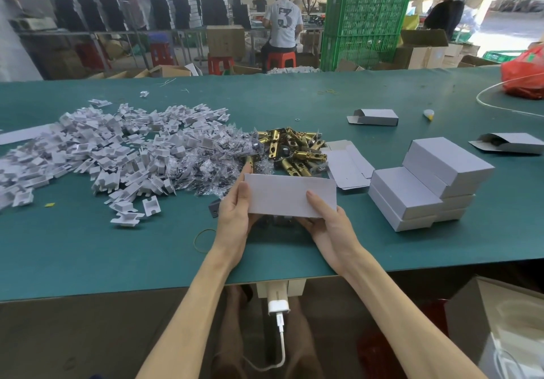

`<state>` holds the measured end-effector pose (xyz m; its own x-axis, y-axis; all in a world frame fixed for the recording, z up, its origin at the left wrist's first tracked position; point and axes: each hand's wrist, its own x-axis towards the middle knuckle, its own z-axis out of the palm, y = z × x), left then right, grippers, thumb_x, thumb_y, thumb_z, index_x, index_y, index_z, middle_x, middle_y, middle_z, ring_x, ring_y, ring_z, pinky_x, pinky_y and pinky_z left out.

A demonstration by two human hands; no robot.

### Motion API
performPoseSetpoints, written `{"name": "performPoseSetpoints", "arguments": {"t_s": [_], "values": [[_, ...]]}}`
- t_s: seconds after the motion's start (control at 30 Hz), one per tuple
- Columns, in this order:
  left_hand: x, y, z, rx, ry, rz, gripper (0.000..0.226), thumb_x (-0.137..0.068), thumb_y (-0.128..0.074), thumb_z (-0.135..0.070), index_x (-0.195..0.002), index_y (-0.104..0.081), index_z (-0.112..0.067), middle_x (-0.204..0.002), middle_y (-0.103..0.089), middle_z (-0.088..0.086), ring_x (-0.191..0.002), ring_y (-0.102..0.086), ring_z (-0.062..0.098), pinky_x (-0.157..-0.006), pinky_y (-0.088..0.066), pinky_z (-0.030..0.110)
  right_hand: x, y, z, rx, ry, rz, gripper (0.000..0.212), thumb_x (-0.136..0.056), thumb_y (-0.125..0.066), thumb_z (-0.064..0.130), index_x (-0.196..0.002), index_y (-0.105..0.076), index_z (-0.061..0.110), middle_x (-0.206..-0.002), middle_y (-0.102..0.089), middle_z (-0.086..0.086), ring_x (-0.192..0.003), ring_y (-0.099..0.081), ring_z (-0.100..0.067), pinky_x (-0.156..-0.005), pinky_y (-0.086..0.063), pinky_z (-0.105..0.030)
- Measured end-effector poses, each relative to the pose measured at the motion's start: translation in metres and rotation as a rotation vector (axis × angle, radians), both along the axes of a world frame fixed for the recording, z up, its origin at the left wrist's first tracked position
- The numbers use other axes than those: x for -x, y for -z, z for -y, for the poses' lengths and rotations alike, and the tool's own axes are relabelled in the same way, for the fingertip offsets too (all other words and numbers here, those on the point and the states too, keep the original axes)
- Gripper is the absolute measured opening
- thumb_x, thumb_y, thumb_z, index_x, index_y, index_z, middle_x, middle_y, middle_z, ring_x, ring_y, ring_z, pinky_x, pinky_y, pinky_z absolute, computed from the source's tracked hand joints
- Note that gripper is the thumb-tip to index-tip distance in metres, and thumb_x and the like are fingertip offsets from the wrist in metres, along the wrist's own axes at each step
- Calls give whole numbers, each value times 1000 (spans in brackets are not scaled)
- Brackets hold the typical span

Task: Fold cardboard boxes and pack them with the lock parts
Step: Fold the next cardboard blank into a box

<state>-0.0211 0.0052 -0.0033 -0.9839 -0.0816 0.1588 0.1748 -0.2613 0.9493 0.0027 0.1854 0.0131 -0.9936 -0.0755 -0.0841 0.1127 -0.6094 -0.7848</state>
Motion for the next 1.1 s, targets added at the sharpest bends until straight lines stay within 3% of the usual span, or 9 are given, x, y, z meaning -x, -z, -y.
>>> {"name": "performPoseSetpoints", "arguments": {"t_s": [0.07,0.17,0.37,0.67,0.73,0.87,0.93,1.0,1.1], "values": [[-1,-1,1,-32,17,-3,47,-101,-51,-46,-147,-55,-39,-148,-59,-10,-125,-63,10,-96,-59,34,0,0,-1,-10,-3,-2,36,-88,-70,22,-118,-64,4,-107,-73,-11,-102,-69,-22,-94,-58,-34],[-2,-2,1,-53,23,-1,41,-100,-53,-44,-140,-62,-42,-139,-66,-12,-115,-66,7,-86,-60,29,0,0,0,-20,-9,-5,37,-86,-71,25,-117,-65,6,-105,-74,-10,-100,-70,-21,-92,-58,-33],[-2,-1,-1,24,14,-8,43,-107,-46,-46,-149,-53,-39,-125,-71,-18,-113,-67,6,-85,-61,30,0,1,1,-41,6,-8,37,-88,-70,25,-119,-63,6,-108,-73,-10,-103,-70,-22,-92,-58,-33],[-2,4,-2,156,67,-28,58,-106,-49,-41,-161,-28,-40,-160,-42,-3,-141,-50,21,-113,-49,42,-1,2,5,-148,31,-9,31,-94,-66,21,-118,-63,2,-108,-73,-11,-102,-69,-22,-99,-55,-38],[-2,4,-2,163,75,-27,64,-104,-53,-47,-162,-26,-39,-159,-44,-4,-139,-52,18,-114,-48,42,-1,2,5,-150,34,-12,38,-88,-69,26,-118,-63,3,-107,-73,-11,-103,-68,-23,-100,-55,-38],[0,5,0,125,70,-7,67,-100,-56,-49,-161,-30,-37,-148,-55,-6,-126,-61,14,-100,-56,35,-1,3,6,-225,44,-14,56,-81,-72,35,-123,-60,1,-119,-70,-16,-111,-67,-28,-106,-50,-45],[1,5,-1,109,30,14,58,-104,-54,-42,-159,-36,-34,-147,-57,0,-128,-61,21,-105,-54,44,-1,5,9,-302,50,-4,73,-75,-76,44,-130,-56,1,-125,-67,-19,-118,-65,-32,-107,-49,-48],[3,6,-1,82,-14,45,50,-109,-50,-33,-158,-41,-28,-146,-59,5,-131,-59,28,-109,-51,53,-1,5,10,-329,39,-44,75,-73,-76,50,-128,-59,1,-122,-69,-19,-114,-66,-34,-101,-53,-46],[3,4,-2,29,-63,55,43,-111,-46,-29,-152,-48,-16,-139,-62,12,-126,-61,34,-99,-57,54,-1,1,4,-192,54,-118,65,-84,-61,55,-127,-64,6,-122,-70,-17,-111,-68,-35,-87,-59,-37]]}}
